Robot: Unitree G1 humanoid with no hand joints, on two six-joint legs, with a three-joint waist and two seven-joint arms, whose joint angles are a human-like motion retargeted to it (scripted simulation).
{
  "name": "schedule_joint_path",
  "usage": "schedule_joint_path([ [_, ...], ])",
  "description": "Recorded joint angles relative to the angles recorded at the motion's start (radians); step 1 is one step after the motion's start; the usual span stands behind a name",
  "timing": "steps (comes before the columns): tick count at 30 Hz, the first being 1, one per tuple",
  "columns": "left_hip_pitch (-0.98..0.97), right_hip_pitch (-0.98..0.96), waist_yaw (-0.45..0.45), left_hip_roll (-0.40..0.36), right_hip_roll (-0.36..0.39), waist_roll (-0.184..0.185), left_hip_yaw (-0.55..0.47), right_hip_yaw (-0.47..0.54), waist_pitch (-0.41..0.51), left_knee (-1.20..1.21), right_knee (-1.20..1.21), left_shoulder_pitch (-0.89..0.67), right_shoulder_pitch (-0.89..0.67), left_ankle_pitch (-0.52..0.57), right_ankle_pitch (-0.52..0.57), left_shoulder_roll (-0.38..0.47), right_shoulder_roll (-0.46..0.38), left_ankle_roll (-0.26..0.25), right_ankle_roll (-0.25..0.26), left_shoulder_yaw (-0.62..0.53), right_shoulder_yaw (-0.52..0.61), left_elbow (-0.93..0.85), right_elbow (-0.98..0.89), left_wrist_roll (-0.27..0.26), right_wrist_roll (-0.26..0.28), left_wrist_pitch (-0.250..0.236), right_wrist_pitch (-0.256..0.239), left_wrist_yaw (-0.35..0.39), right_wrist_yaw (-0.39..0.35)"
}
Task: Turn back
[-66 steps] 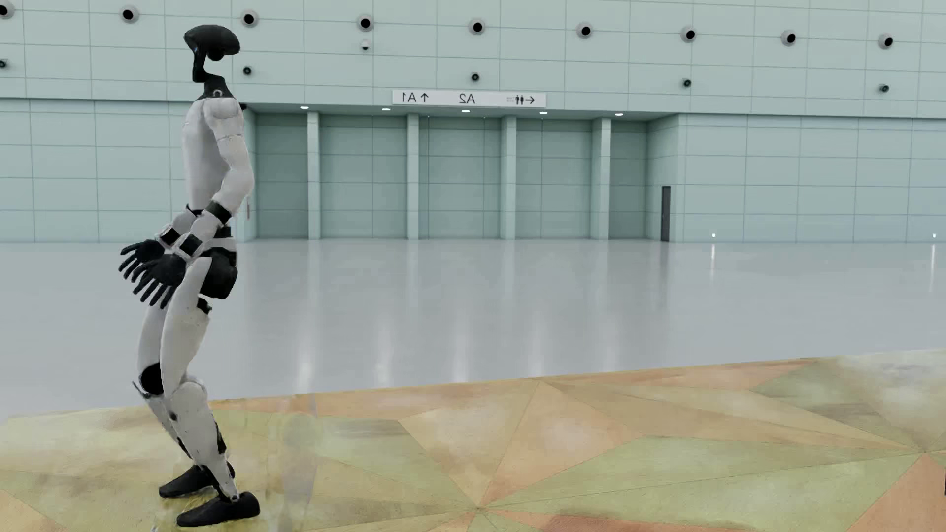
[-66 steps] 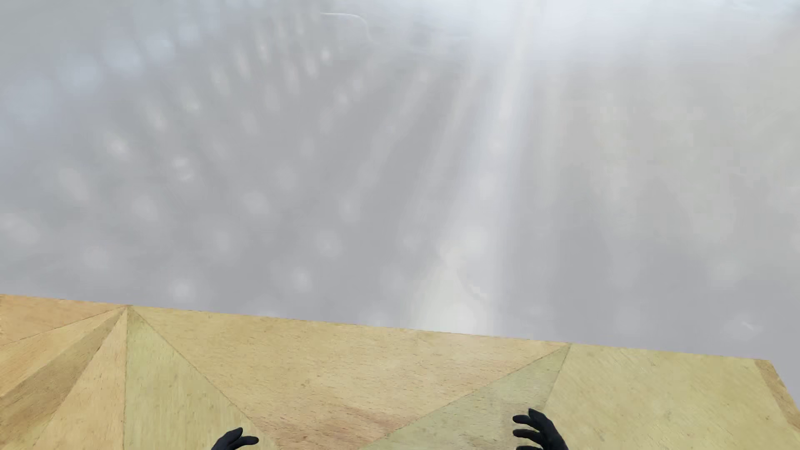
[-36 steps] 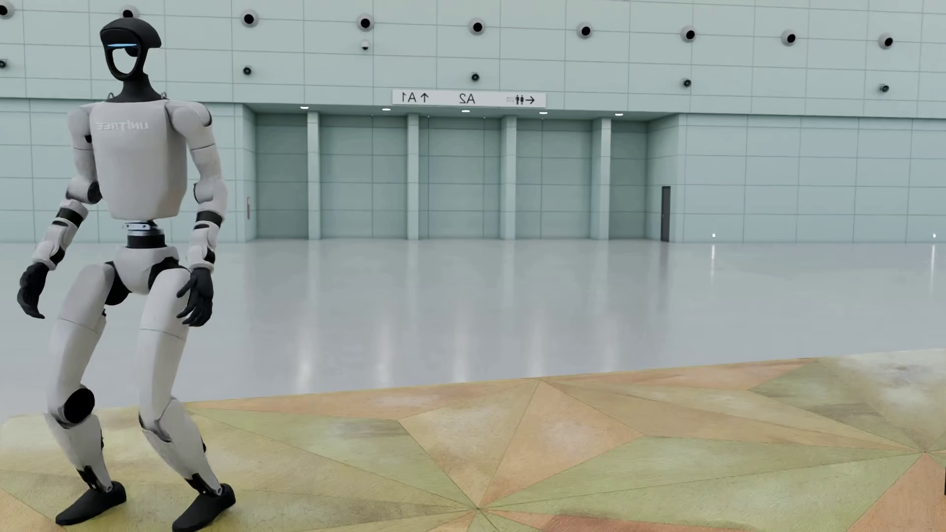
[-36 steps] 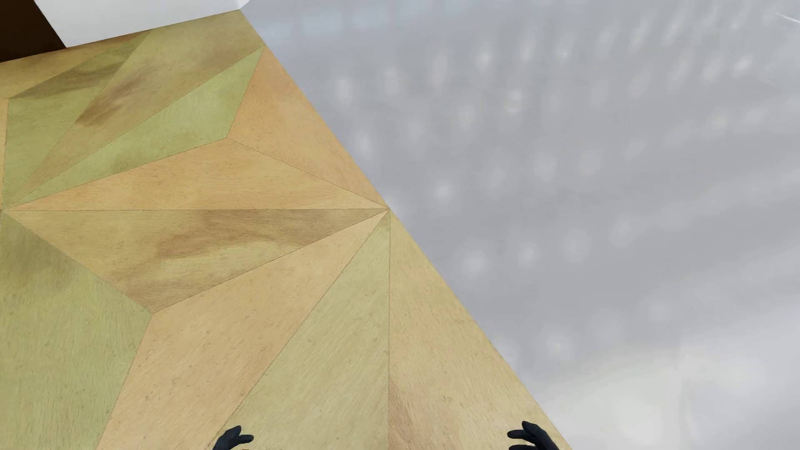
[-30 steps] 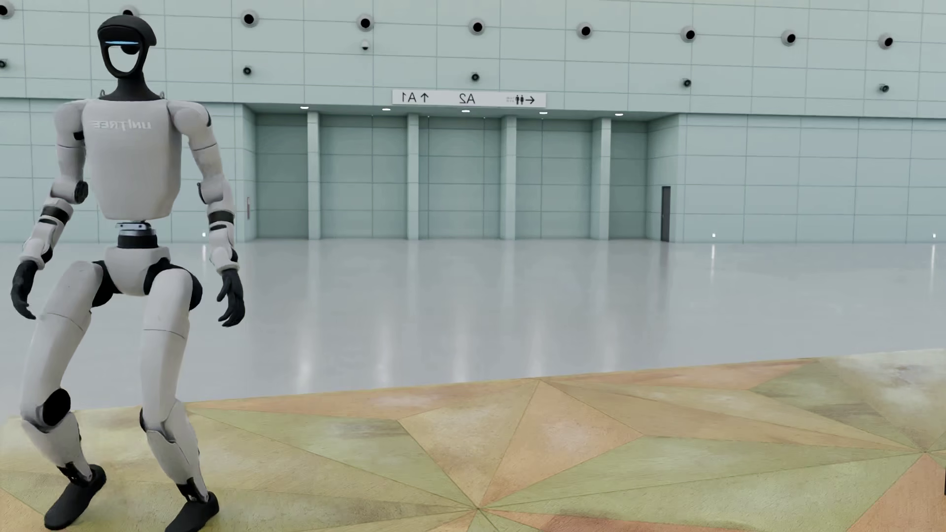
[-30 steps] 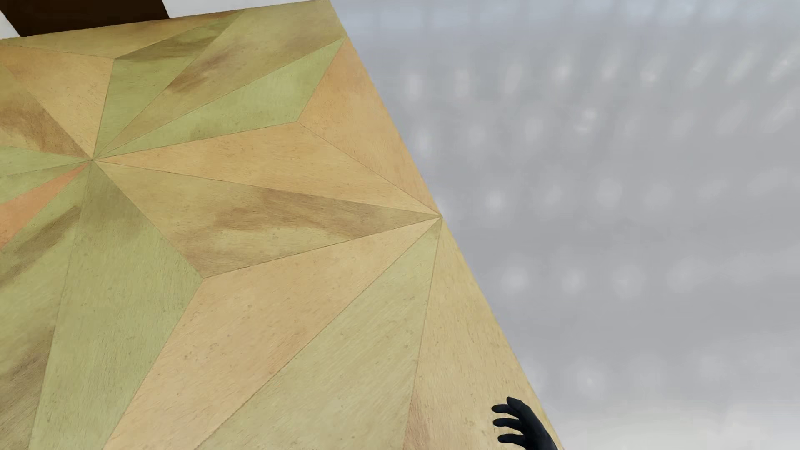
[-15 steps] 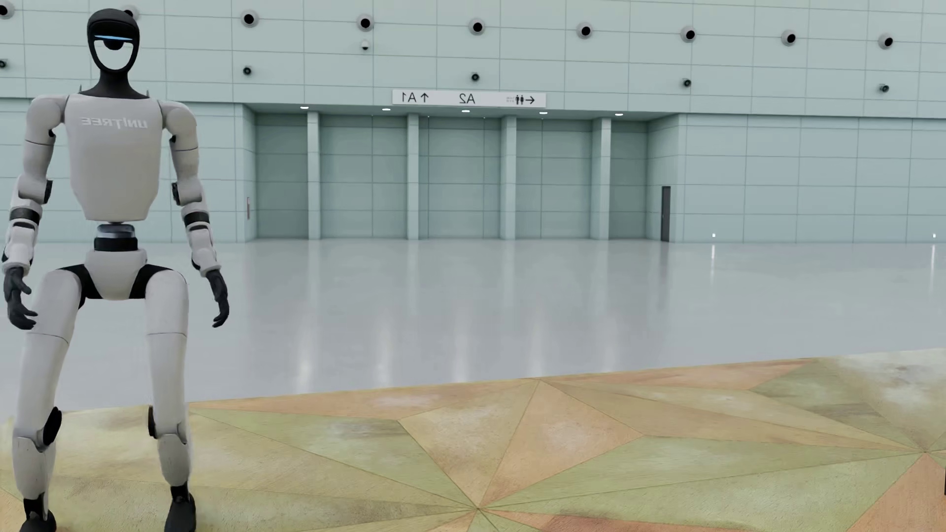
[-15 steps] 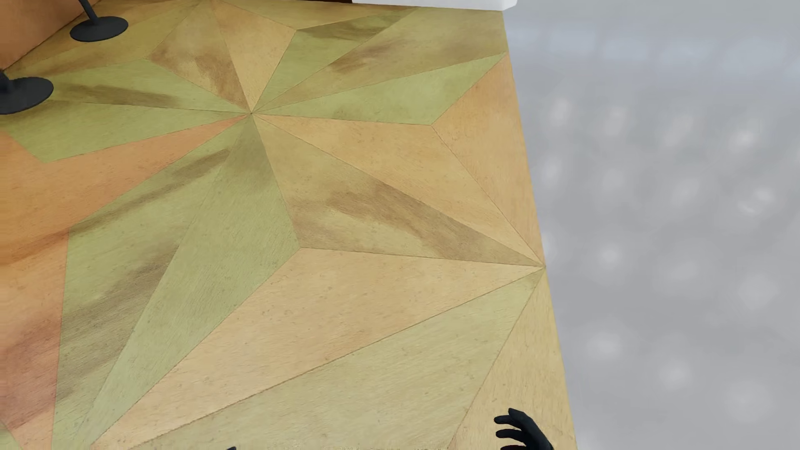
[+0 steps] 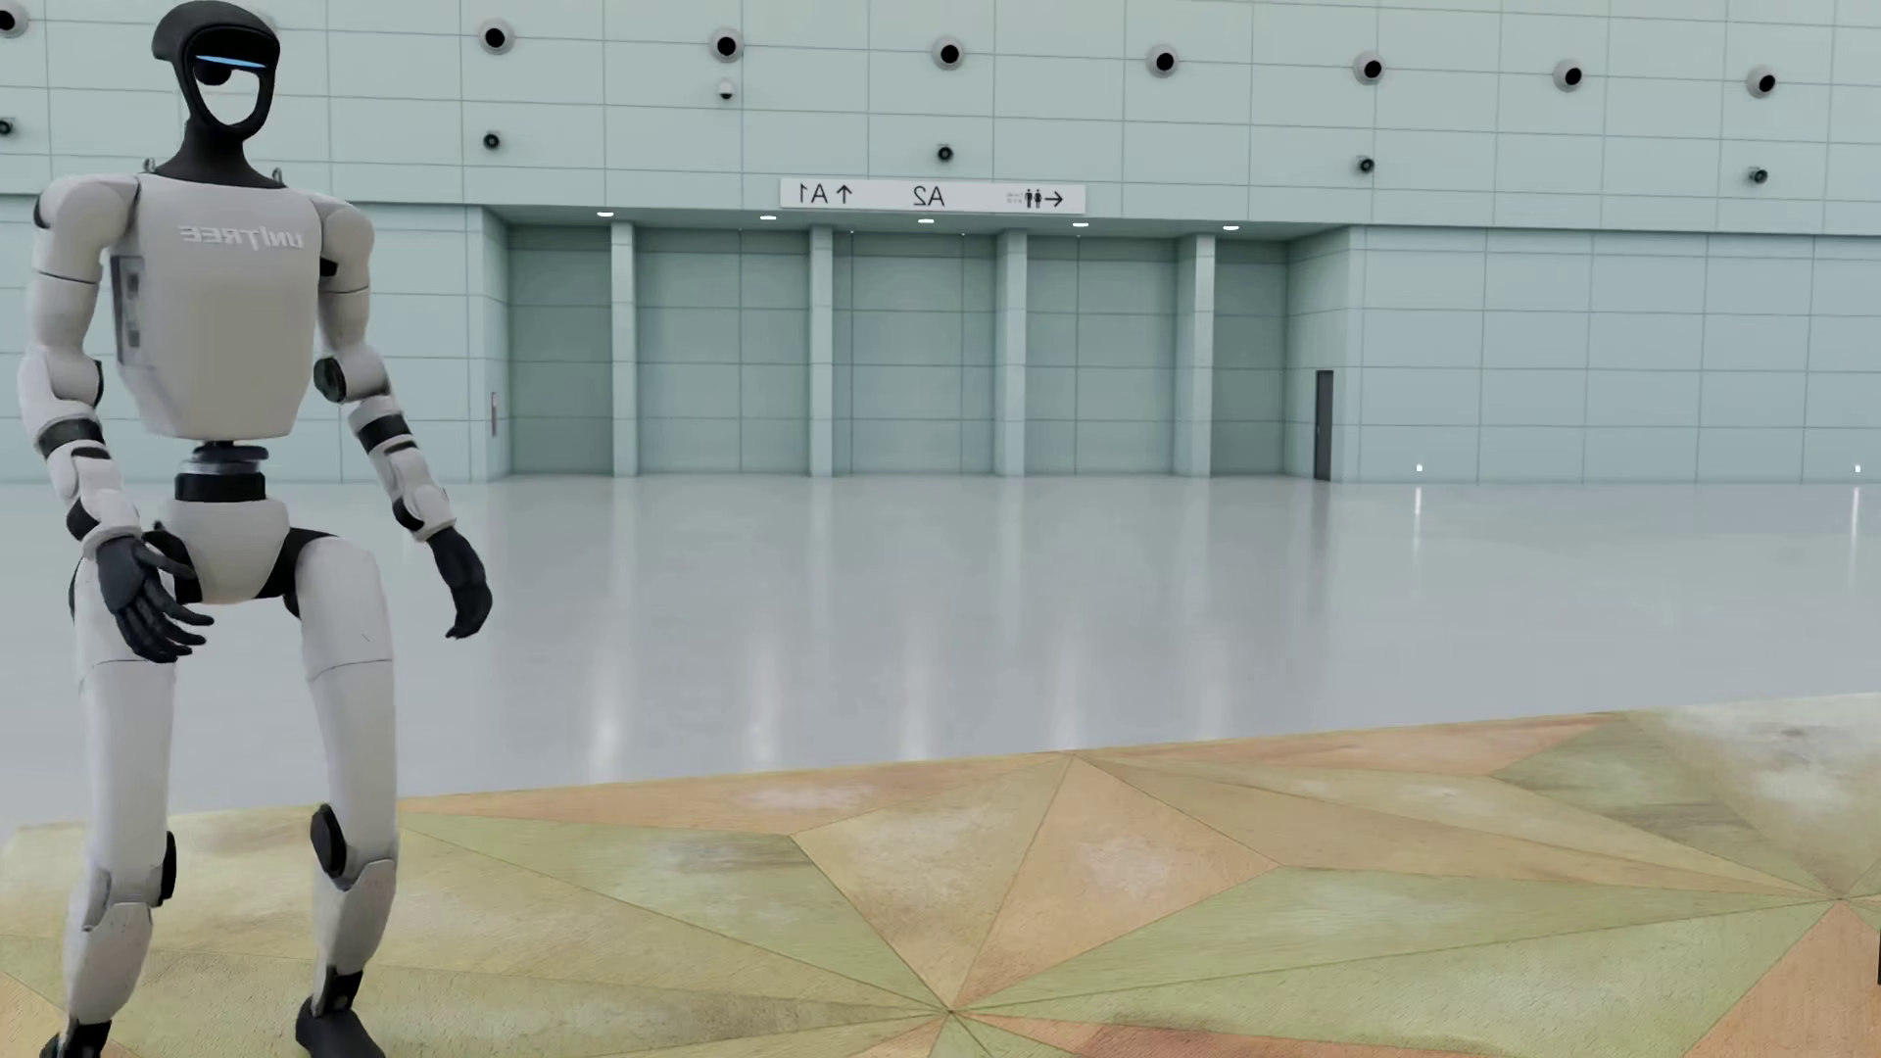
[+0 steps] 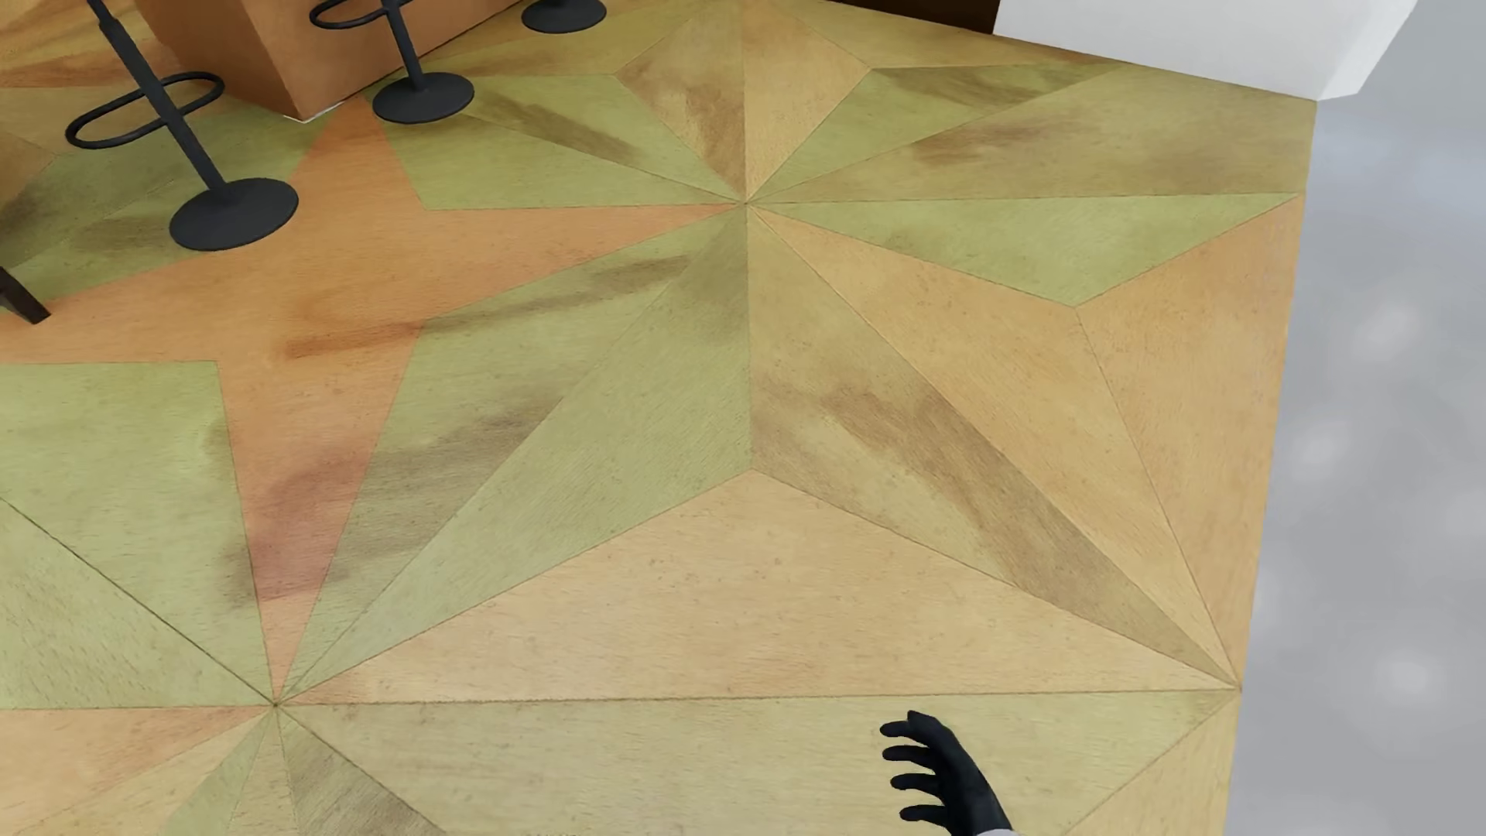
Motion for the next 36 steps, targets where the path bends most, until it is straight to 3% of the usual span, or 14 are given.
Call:
schedule_joint_path([
  [2,0.019,-0.026,0.002,-0.033,0.01,-0.02,-0.058,0.029,-0.009,-0.041,-0.158,-0.015,0.068,0.008,-0.16,-0.016,-0.055,-0.007,-0.144,-0.054,-0.077,-0.043,-0.006,0.014,-0.026,-0.013,-0.026,0.064,0.066],
  [3,0.0,0.021,-0.015,-0.035,0.0,-0.028,-0.058,0.038,-0.003,0.017,-0.21,-0.023,0.086,0.015,-0.083,-0.044,-0.082,-0.02,0.122,-0.065,-0.083,-0.071,0.031,0.022,-0.033,0.005,-0.032,0.09,0.084],
  [4,-0.038,0.042,-0.005,-0.013,-0.004,-0.019,-0.029,0.026,-0.004,0.093,-0.229,-0.025,0.092,0.045,-0.081,-0.071,-0.106,-0.041,0.204,-0.063,-0.085,-0.091,0.039,0.026,-0.034,0.027,-0.021,0.099,0.092],
  [7,-0.068,0.106,0.012,0.083,-0.027,0.019,0.068,-0.07,-0.02,0.04,-0.253,-0.028,0.051,0.027,-0.114,-0.07,-0.062,-0.125,0.202,-0.014,-0.038,-0.099,0.024,0.029,0.006,0.056,0.04,0.034,0.039],
  [10,-0.046,0.083,0.034,0.039,-0.058,0.035,0.022,-0.06,0.009,0.062,-0.084,0.01,-0.033,0.002,-0.083,-0.023,-0.028,-0.006,0.214,0.018,0.021,-0.042,0.001,0.015,0.046,-0.002,0.044,-0.01,-0.035],
  [14,-0.026,0.003,-0.002,-0.031,0.014,-0.052,-0.067,0.057,-0.014,-0.002,-0.167,-0.028,0.117,0.019,-0.137,-0.031,-0.071,-0.024,-0.042,-0.054,-0.116,-0.071,0.008,-0.011,0.018,-0.012,0.03,0.079,0.034],
  [15,-0.035,0.042,-0.009,-0.02,0.001,-0.06,-0.052,0.05,-0.02,0.022,-0.218,-0.026,0.117,0.014,-0.103,-0.059,-0.076,-0.027,0.212,-0.07,-0.081,-0.077,0.044,-0.012,0.008,-0.005,0.041,0.099,0.027],
  [19,-0.039,0.094,0.015,0.019,-0.04,-0.027,-0.009,-0.04,0.004,0.031,-0.181,0.008,0.008,0.004,-0.115,-0.046,-0.027,-0.023,0.217,-0.006,-0.01,-0.041,-0.013,-0.02,0.006,0.028,0.09,0.064,0.004],
  [23,0.003,0.022,0.032,-0.043,0.013,-0.049,-0.099,0.035,0.007,-0.045,-0.129,-0.016,0.061,0.028,-0.1,-0.015,-0.053,-0.022,-0.181,-0.031,-0.083,-0.04,-0.022,0.01,0.007,0.043,-0.012,0.081,0.026],
  [25,-0.029,0.108,0.009,-0.012,0.004,-0.035,-0.059,0.022,-0.006,0.028,-0.243,-0.012,0.086,0.026,-0.145,-0.076,-0.091,-0.04,0.203,-0.066,-0.055,-0.081,0.048,0.021,0.009,0.033,-0.035,0.101,0.033],
  [29,-0.094,0.144,0.033,0.072,-0.035,0.03,0.067,-0.079,0.005,0.088,-0.144,-0.027,-0.028,0.013,-0.17,-0.04,-0.023,-0.065,0.208,0.027,0.014,-0.056,0.009,-0.001,0.049,0.017,0.029,0.029,-0.045],
  [33,-0.057,-0.048,0.021,-0.015,0.0,-0.035,-0.032,0.052,-0.01,0.02,-0.067,-0.001,0.035,0.032,-0.06,-0.014,-0.037,-0.028,-0.085,-0.037,-0.084,-0.034,-0.007,-0.023,0.058,-0.023,0.078,0.104,0.011],
  [34,-0.063,-0.01,0.012,-0.018,-0.011,-0.046,-0.041,0.054,-0.012,0.037,-0.188,-0.022,0.06,0.021,-0.077,-0.057,-0.058,-0.032,0.166,-0.065,-0.114,-0.048,0.025,-0.011,0.028,0.008,0.072,0.125,0.038],
  [36,-0.071,0.039,0.003,0.004,-0.031,-0.049,-0.019,0.003,-0.001,0.071,-0.206,-0.013,0.052,0.045,-0.096,-0.061,-0.084,-0.049,0.209,-0.053,-0.052,-0.079,0.018,0.005,-0.018,0.049,0.07,0.114,0.039],
])
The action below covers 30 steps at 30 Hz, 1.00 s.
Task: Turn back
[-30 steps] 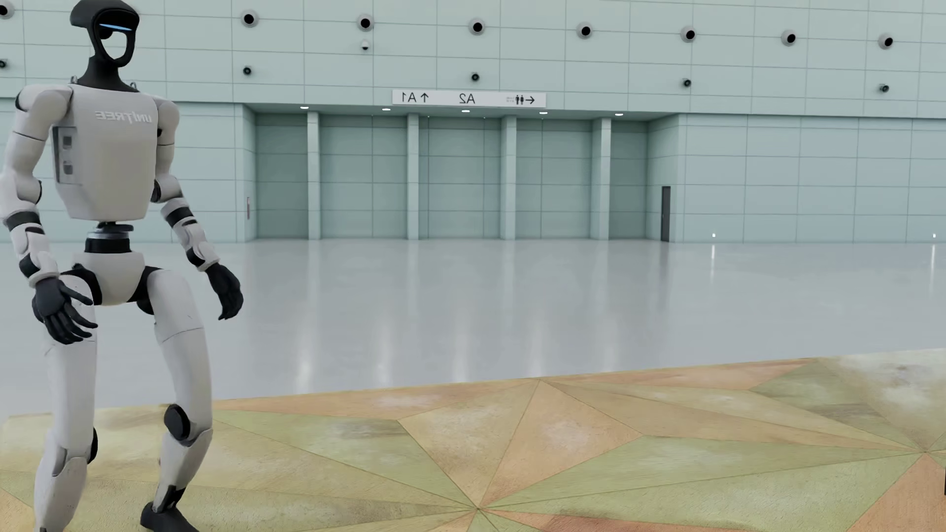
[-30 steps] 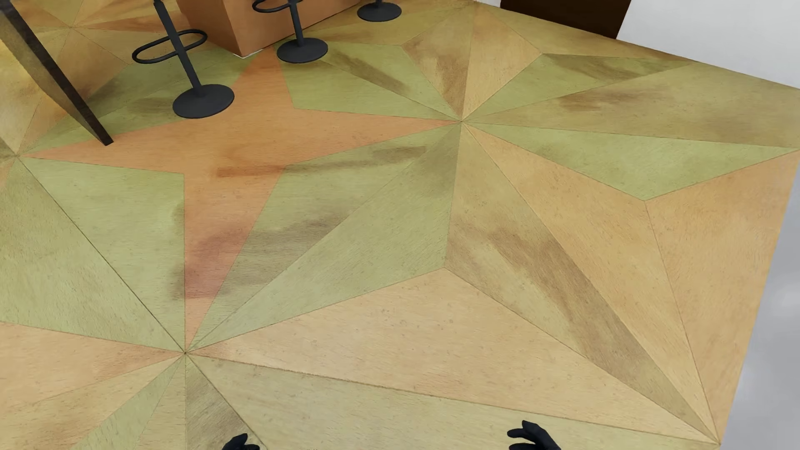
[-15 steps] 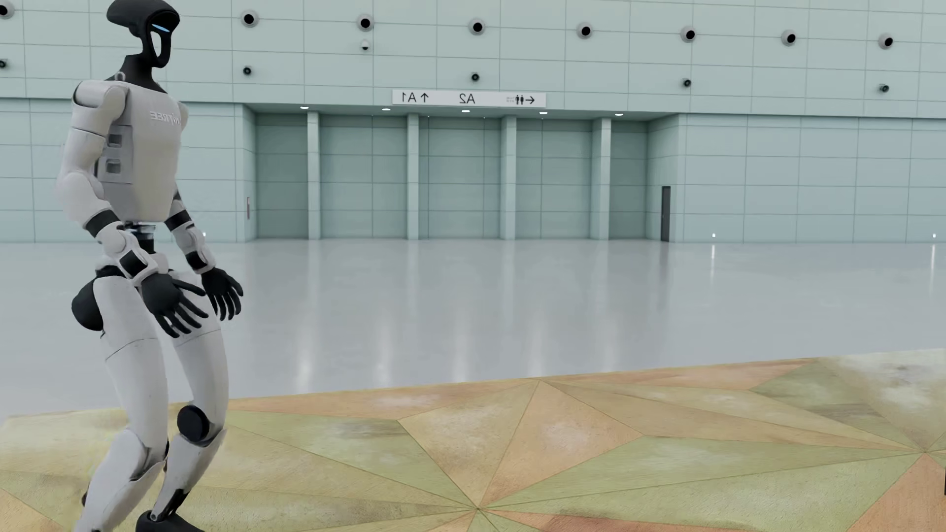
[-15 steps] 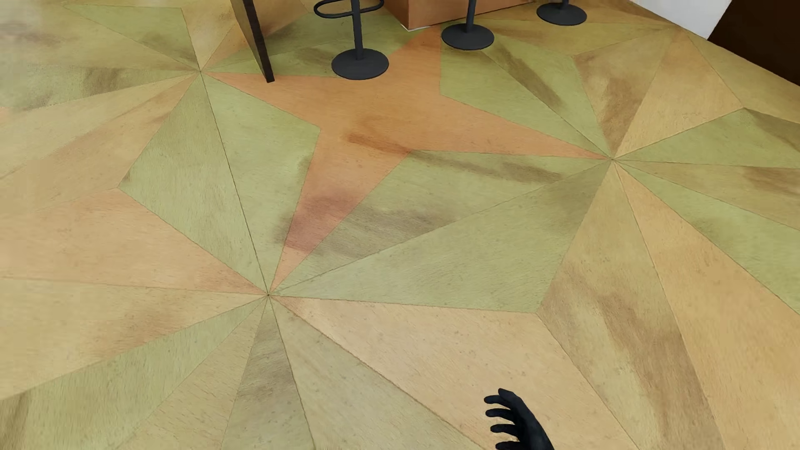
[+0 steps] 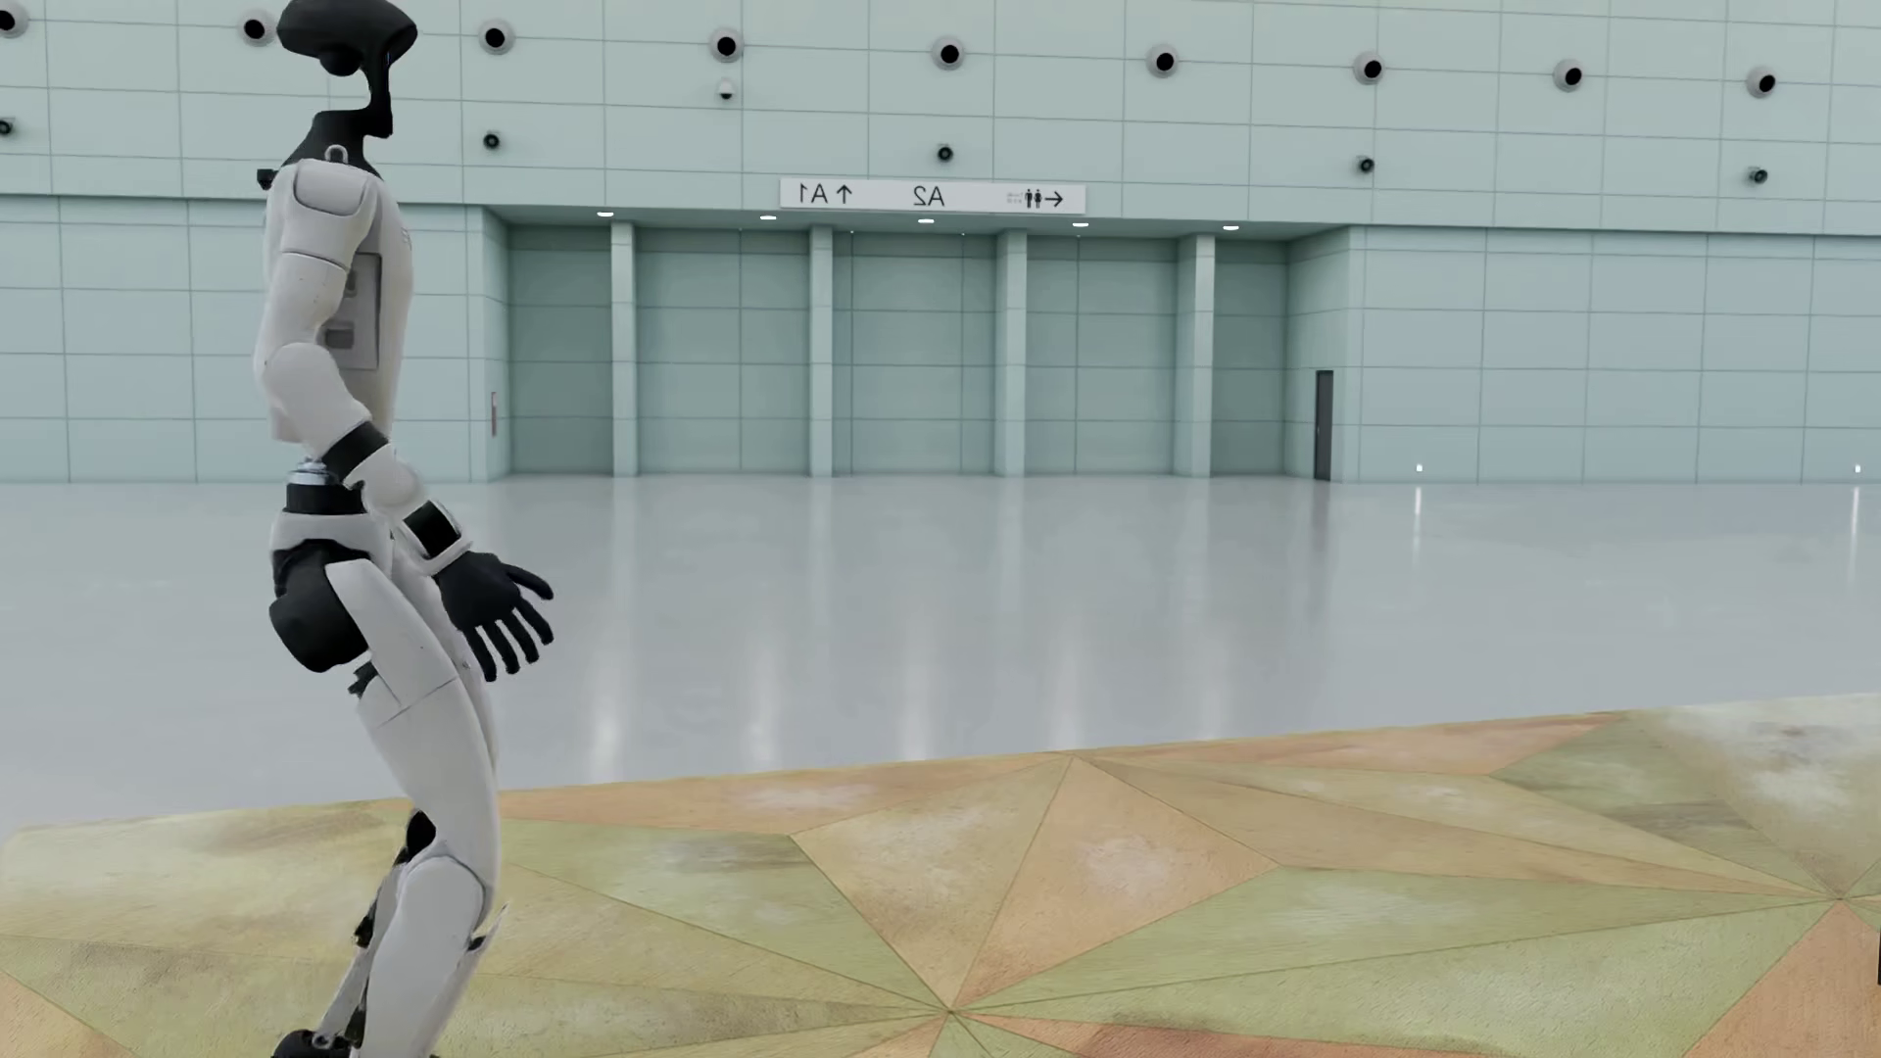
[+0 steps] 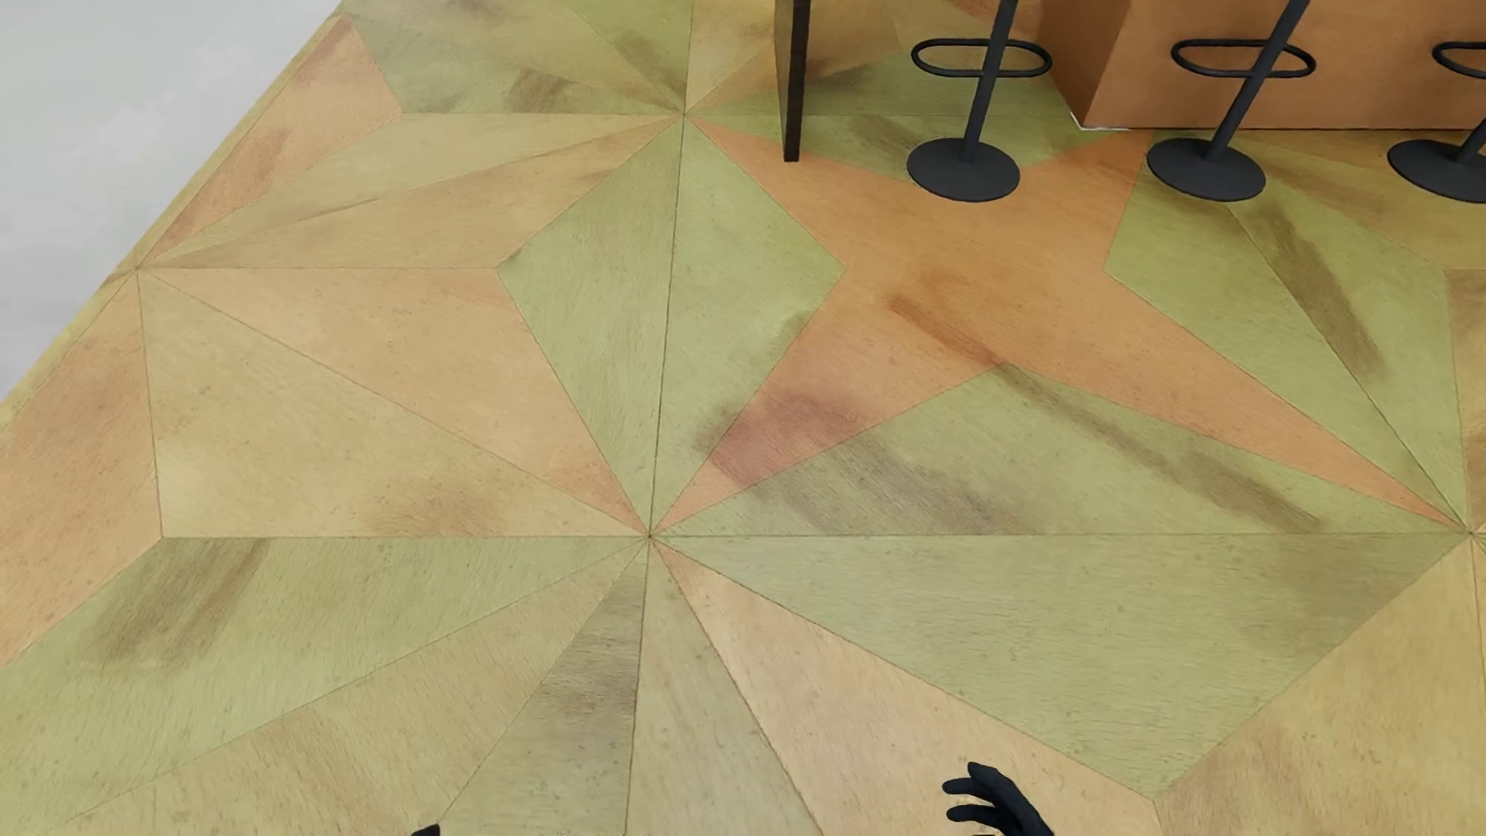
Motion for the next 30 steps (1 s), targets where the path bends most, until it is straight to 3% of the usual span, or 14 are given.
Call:
schedule_joint_path([
  [2,-0.005,0.049,0.022,0.054,-0.016,0.033,0.071,-0.064,-0.004,-0.029,-0.029,0.012,-0.04,-0.009,-0.013,-0.008,0.02,-0.037,0.001,0.042,0.026,0.001,0.006,0.002,-0.005,0.015,-0.02,-0.04,-0.017],
  [4,0.016,0.072,0.051,0.048,-0.032,0.059,0.054,-0.08,0.014,-0.026,0.032,0.017,-0.101,-0.015,-0.01,0.03,0.071,0.022,0.004,0.073,0.073,0.043,-0.008,-0.004,0.035,-0.007,-0.039,-0.08,-0.048],
  [6,0.038,-0.043,0.031,0.02,-0.005,0.063,0.007,0.003,0.01,-0.065,0.225,0.014,-0.059,0.002,0.166,0.067,0.055,0.02,-0.164,0.046,0.076,0.051,-0.031,0.002,0.068,-0.038,-0.068,-0.073,-0.054],
  [8,0.055,-0.038,-0.007,-0.007,0.003,0.031,-0.028,0.054,-0.012,-0.084,-0.022,0.005,0.035,-0.001,0.032,0.027,0.048,0.018,-0.299,0.008,-0.031,0.021,-0.006,0.014,0.07,-0.076,-0.081,-0.032,-0.028],
  [9,0.04,-0.006,-0.006,-0.008,-0.006,0.024,-0.037,0.062,-0.029,-0.06,-0.072,-0.01,0.048,-0.016,0.066,0.001,0.016,0.015,0.019,-0.005,-0.015,0.019,0.01,0.017,0.063,-0.083,-0.07,-0.017,-0.023],
  [15,0.031,0.081,0.036,0.025,-0.051,0.046,0.002,-0.027,-0.006,0.002,-0.014,0.007,-0.086,-0.056,0.035,0.048,0.051,0.035,0.055,0.075,0.065,0.048,-0.046,-0.013,0.037,-0.036,0.001,-0.082,-0.051],
  [18,0.07,-0.047,0.008,-0.003,0.006,-0.002,-0.03,0.036,0.013,-0.06,0.167,0.047,-0.041,-0.032,0.12,0.065,0.055,0.038,-0.315,0.075,0.012,0.054,-0.045,-0.015,0.006,-0.05,-0.022,-0.02,-0.014],
  [19,0.066,-0.075,-0.046,0.004,0.029,-0.031,0.007,0.014,0.027,-0.04,0.071,0.048,-0.039,-0.024,0.066,0.059,0.063,0.033,-0.36,0.071,-0.036,-0.001,-0.07,-0.018,0.006,-0.035,-0.011,-0.007,0.007],
  [20,0.003,-0.073,-0.096,0.02,0.056,-0.033,0.036,0.037,0.039,0.098,-0.003,0.017,-0.043,0.015,0.105,0.028,0.027,0.028,-0.258,0.078,-0.041,-0.036,-0.069,-0.023,0.015,-0.026,0.001,-0.012,0.007],
  [21,-0.015,-0.068,-0.131,0.022,0.063,-0.037,0.044,0.072,0.015,0.12,-0.035,-0.016,-0.013,0.024,0.117,0.019,0.026,0.017,-0.042,0.042,-0.021,-0.056,-0.04,-0.026,0.044,-0.02,0.009,-0.038,-0.018],
  [22,0.003,-0.059,-0.169,0.027,0.071,-0.032,0.043,0.081,0.003,0.095,-0.055,-0.066,0.025,0.015,0.123,0.013,0.051,0.001,0.004,0.011,-0.018,-0.078,-0.015,-0.031,0.091,-0.01,0.018,-0.075,-0.044],
  [25,0.009,-0.024,-0.259,0.04,0.09,0.01,0.033,0.082,0.006,0.086,-0.126,-0.16,0.086,0.062,0.157,0.02,0.08,-0.046,-0.004,0.018,-0.007,-0.083,0.006,-0.066,0.21,-0.078,0.041,-0.21,-0.088],
  [27,0.054,-0.02,-0.256,0.049,0.095,0.053,0.022,0.072,0.009,-0.022,-0.16,-0.139,0.054,-0.001,0.177,0.017,0.066,-0.072,-0.001,0.03,-0.015,-0.083,0.009,-0.076,0.193,-0.096,0.03,-0.261,-0.095],
  [30,0.089,-0.016,-0.221,0.046,0.093,0.061,0.027,0.063,0.008,-0.133,-0.206,-0.075,0.02,-0.008,0.204,0.052,0.054,0.057,-0.004,0.031,-0.003,-0.087,-0.002,-0.05,0.129,-0.044,-0.021,-0.255,-0.08],
])
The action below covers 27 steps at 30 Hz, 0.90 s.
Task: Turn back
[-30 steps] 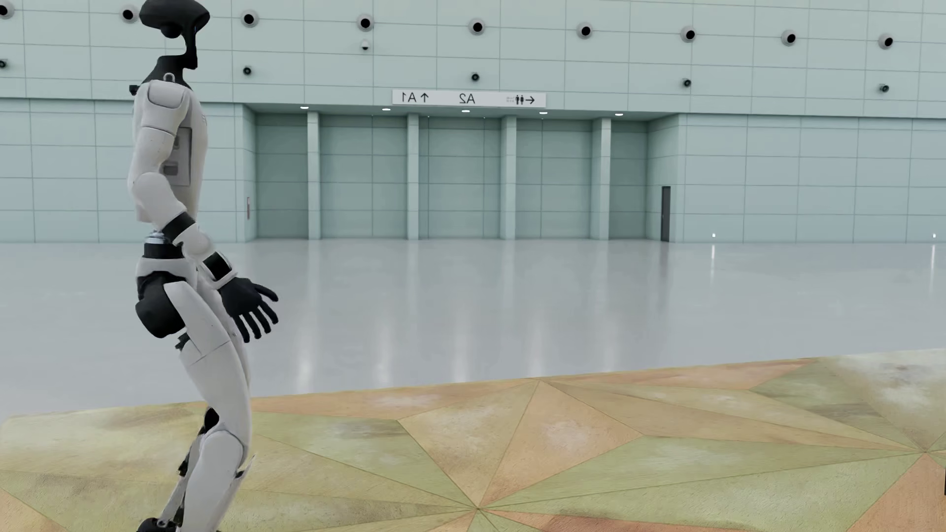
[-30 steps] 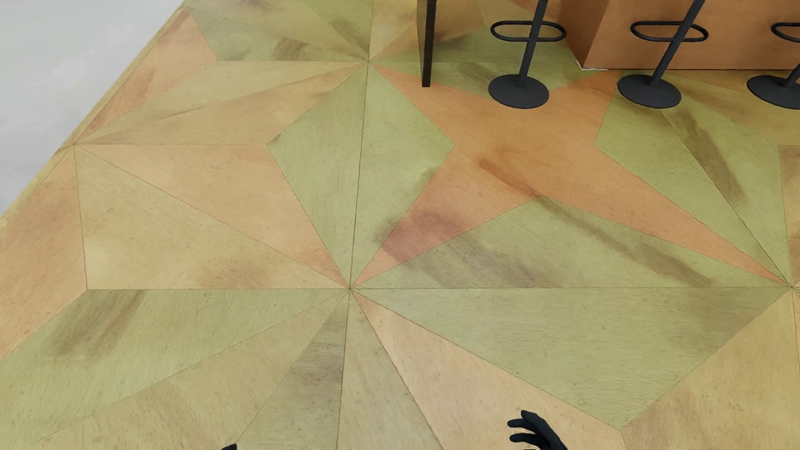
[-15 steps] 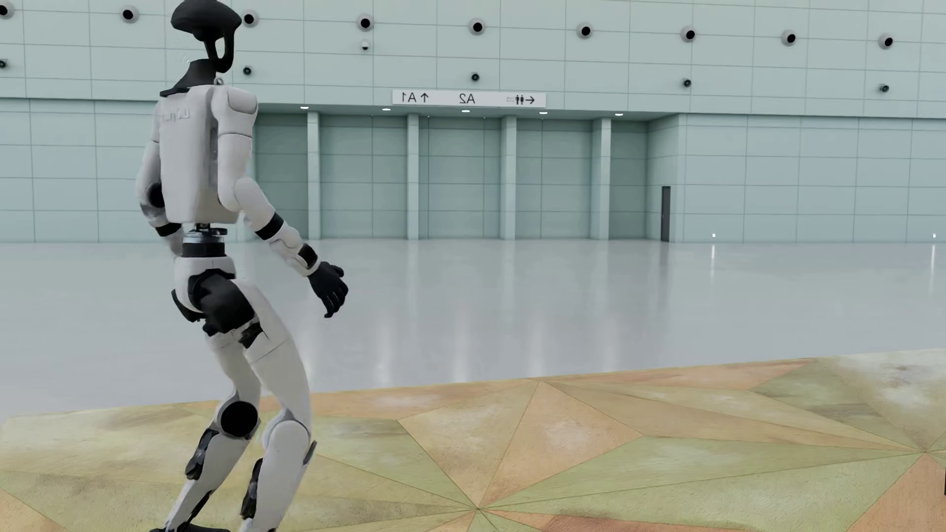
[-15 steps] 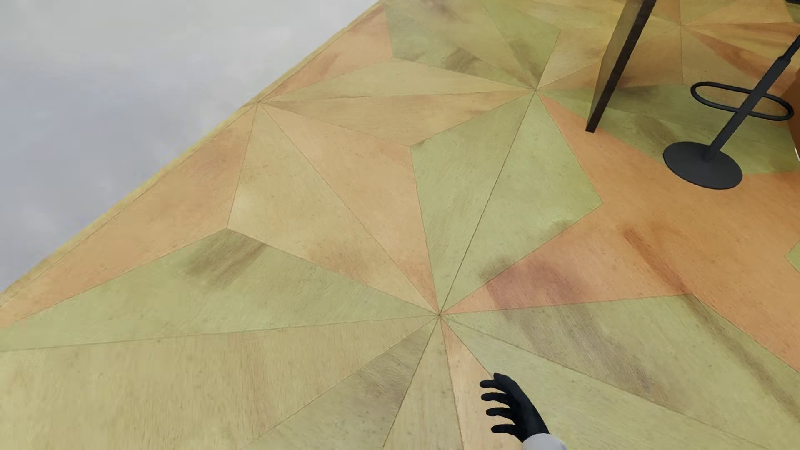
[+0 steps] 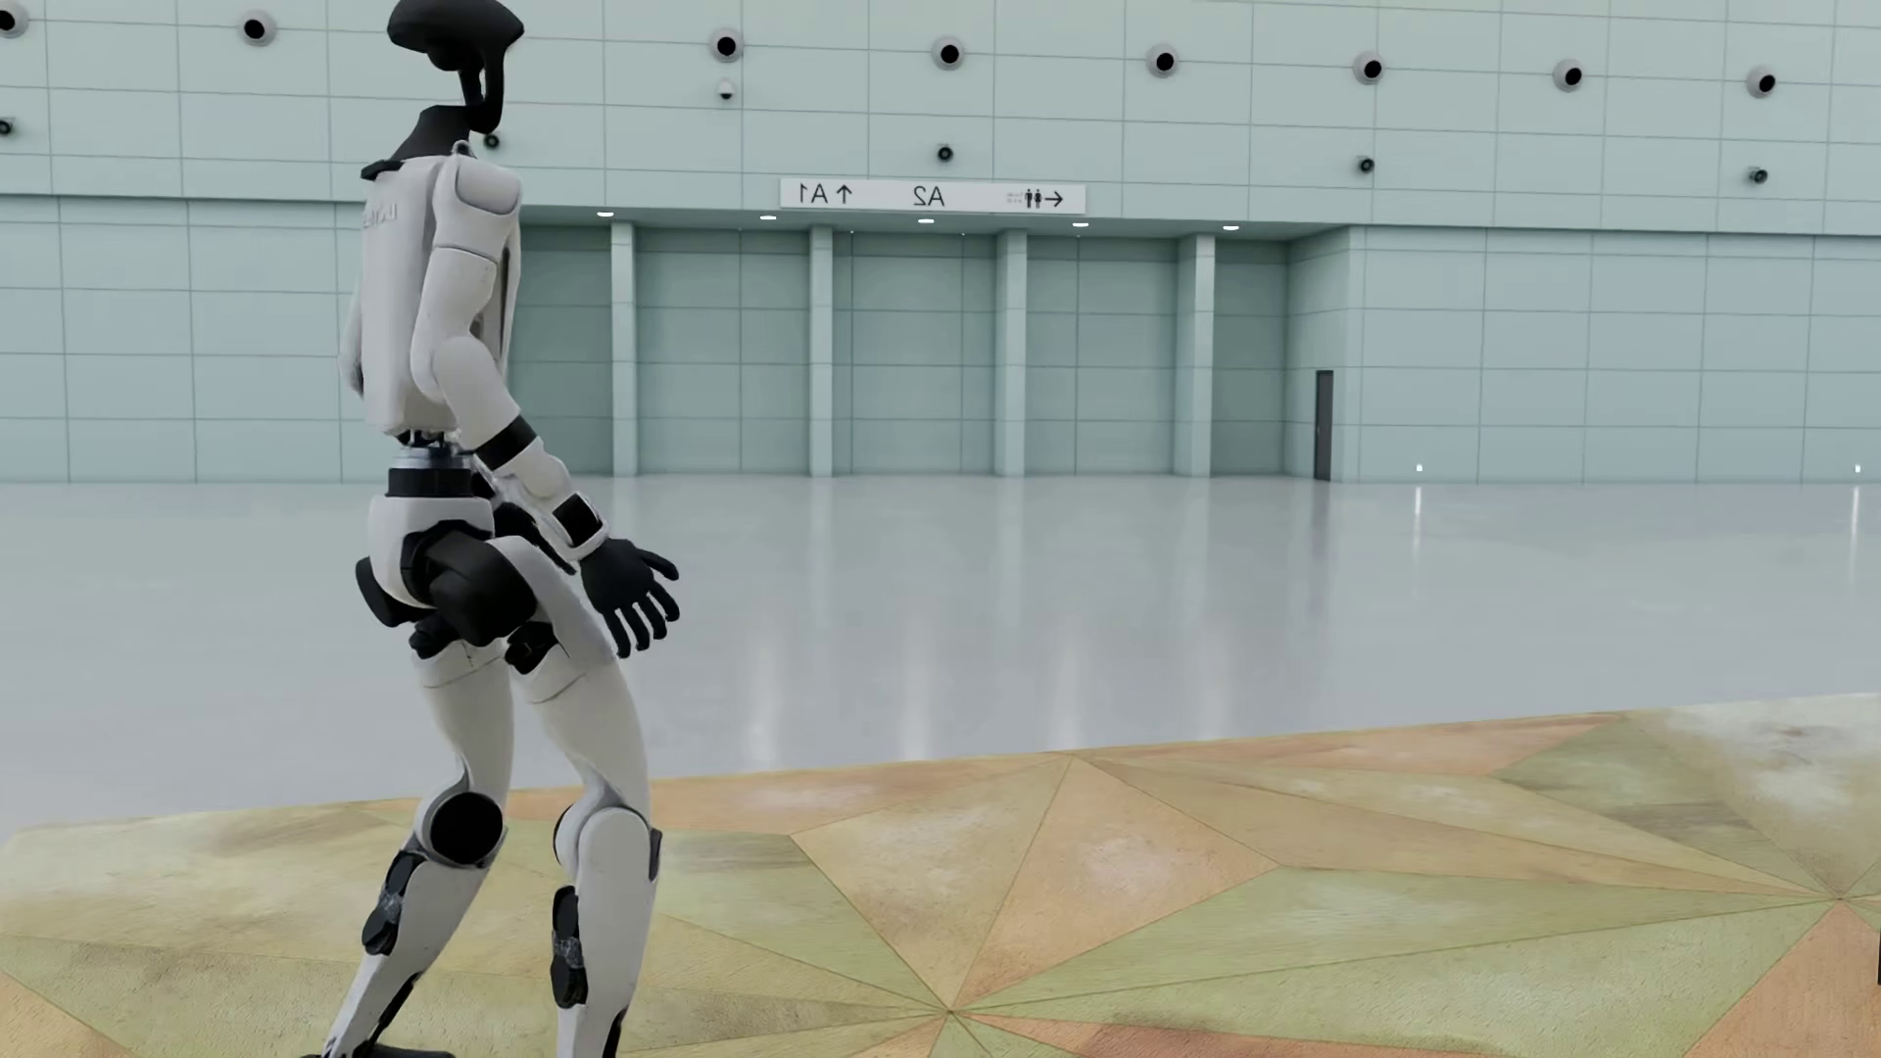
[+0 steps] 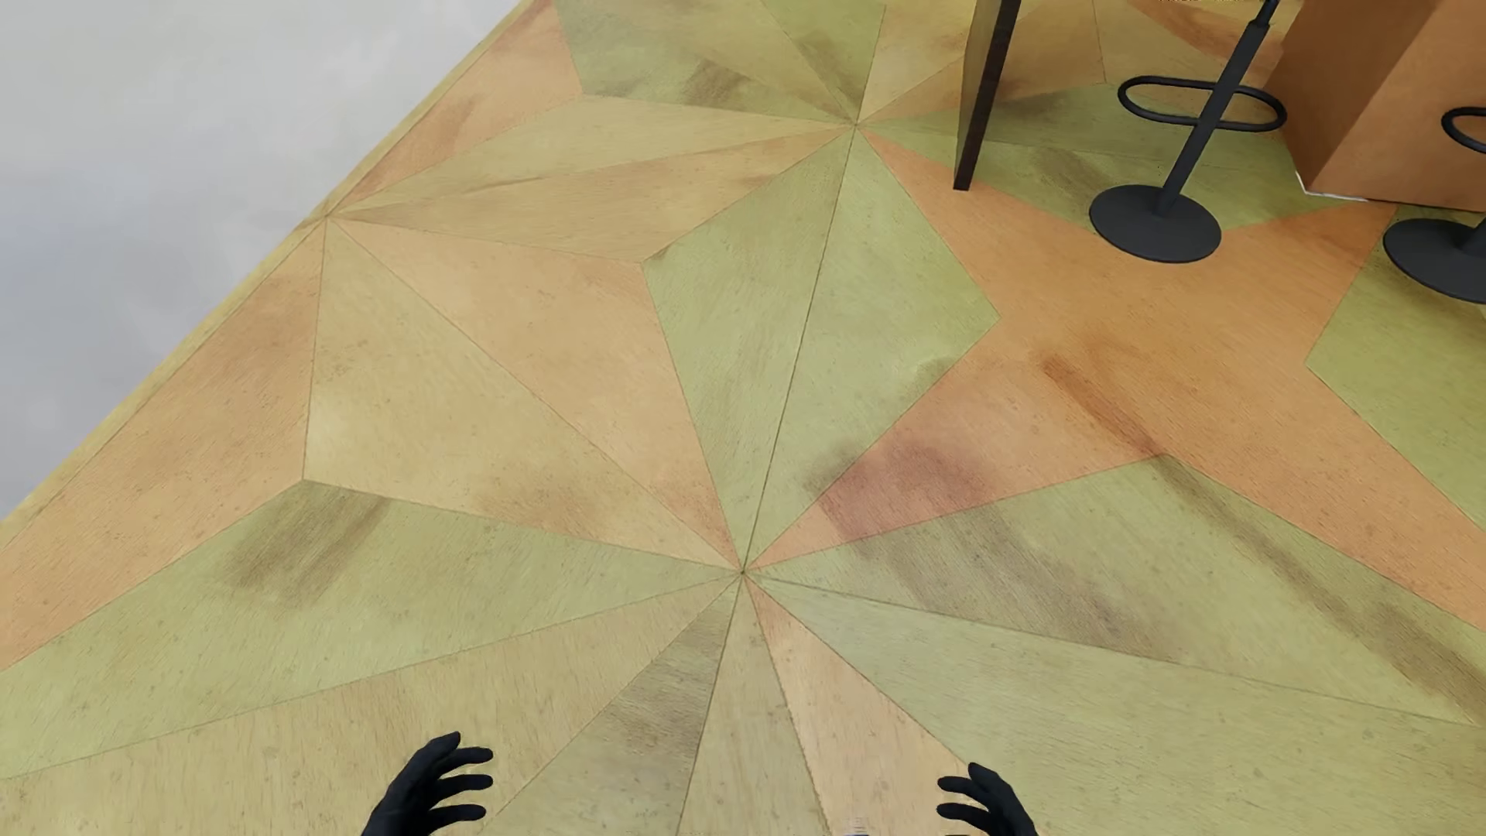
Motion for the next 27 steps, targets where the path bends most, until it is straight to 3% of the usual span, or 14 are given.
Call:
schedule_joint_path([
  [2,0.003,0.001,-0.007,-0.005,-0.011,-0.021,-0.007,-0.006,0.0,-0.016,-0.003,0.01,0.002,0.015,0.001,-0.026,0.008,-0.057,0.001,-0.005,-0.001,-0.016,-0.006,0.034,-0.049,0.025,-0.012,0.036,0.009],
  [4,-0.006,0.002,-0.013,-0.015,-0.017,-0.051,-0.014,-0.007,0.013,0.015,0.016,-0.042,0.007,0.027,-0.008,-0.042,0.024,-0.031,-0.002,-0.027,0.014,0.002,0.017,0.046,-0.074,0.003,0.018,0.052,0.017],
  [6,-0.022,0.005,-0.022,-0.002,-0.002,-0.053,-0.018,-0.005,0.008,0.035,-0.009,-0.03,0.01,0.037,0.01,-0.046,0.013,-0.081,-0.004,-0.023,-0.011,0.009,0.007,0.035,-0.062,-0.052,0.075,0.037,0.031],
  [7,-0.002,0.002,-0.03,0.007,0.008,-0.049,-0.019,-0.004,-0.002,-0.018,-0.026,-0.027,0.017,0.014,0.022,-0.027,0.01,-0.074,-0.005,-0.017,-0.012,0.006,-0.016,0.032,-0.051,-0.055,0.098,0.019,0.034],
  [8,0.003,0.007,-0.03,0.004,0.006,-0.054,-0.015,-0.004,-0.009,-0.041,-0.048,-0.033,0.025,0.028,0.034,-0.006,-0.001,-0.026,-0.004,-0.004,-0.004,0.01,-0.001,0.032,-0.033,-0.054,0.105,0.002,0.036],
  [10,-0.017,0.005,-0.021,0.003,0.006,-0.06,-0.011,0.001,0.005,0.012,-0.036,-0.037,0.016,0.035,0.031,-0.007,0.015,-0.053,-0.002,-0.003,0.005,-0.001,0.006,0.03,-0.007,-0.056,0.1,-0.01,0.012],
  [11,-0.029,-0.004,-0.014,0.006,0.009,-0.053,-0.007,0.003,0.002,0.029,-0.03,-0.024,0.013,0.027,0.031,-0.014,0.011,-0.035,0.001,-0.003,0.012,0.015,0.009,0.028,0.003,-0.064,0.091,-0.013,0.006],
  [14,-0.015,-0.023,-0.016,-0.001,-0.003,-0.067,-0.02,-0.016,0.009,0.018,0.044,-0.031,-0.008,0.005,-0.05,-0.016,-0.001,-0.037,-0.05,0.002,0.025,0.029,0.002,-0.016,-0.019,-0.034,0.079,0.003,0.019],
  [16,-0.066,-0.022,0.018,-0.003,-0.003,-0.069,-0.018,-0.007,0.004,0.119,0.036,-0.043,0.013,0.031,0.003,-0.029,-0.002,-0.043,-0.002,-0.015,-0.004,-0.002,0.007,-0.044,-0.029,-0.009,0.059,0.019,0.021],
  [20,-0.01,0.006,-0.024,0.004,0.001,-0.037,-0.01,-0.01,-0.006,0.003,-0.026,-0.011,0.026,0.025,0.025,-0.024,0.004,-0.035,-0.022,-0.006,-0.012,-0.001,-0.001,0.007,-0.008,-0.006,0.019,0.028,0.02],
  [22,-0.013,-0.002,-0.037,0.005,0.002,-0.037,-0.007,-0.01,-0.016,-0.01,-0.025,-0.014,0.01,0.037,0.004,-0.027,0.007,-0.035,-0.042,-0.005,-0.024,0.002,0.003,0.013,-0.029,-0.009,0.034,0.039,0.021],
  [24,-0.016,0.0,-0.022,0.006,0.009,-0.038,-0.007,0.001,-0.024,-0.003,-0.033,-0.018,0.022,0.033,0.027,-0.02,0.015,-0.036,-0.022,-0.023,-0.03,-0.003,0.012,0.03,-0.06,-0.021,0.06,0.036,0.033],
  [26,-0.018,0.009,-0.055,0.013,0.012,-0.026,-0.012,-0.006,-0.03,0.0,-0.05,-0.006,0.03,0.03,0.025,-0.036,0.014,-0.035,-0.001,-0.012,0.018,0.011,0.011,0.058,-0.052,-0.029,0.082,0.019,0.051],
  [27,-0.014,-0.002,-0.057,0.01,0.011,-0.036,-0.007,-0.005,-0.035,-0.016,-0.031,-0.02,0.041,0.037,-0.01,-0.016,0.027,-0.035,-0.052,-0.009,-0.006,0.024,0.002,0.057,-0.045,-0.031,0.091,0.001,0.064],
])
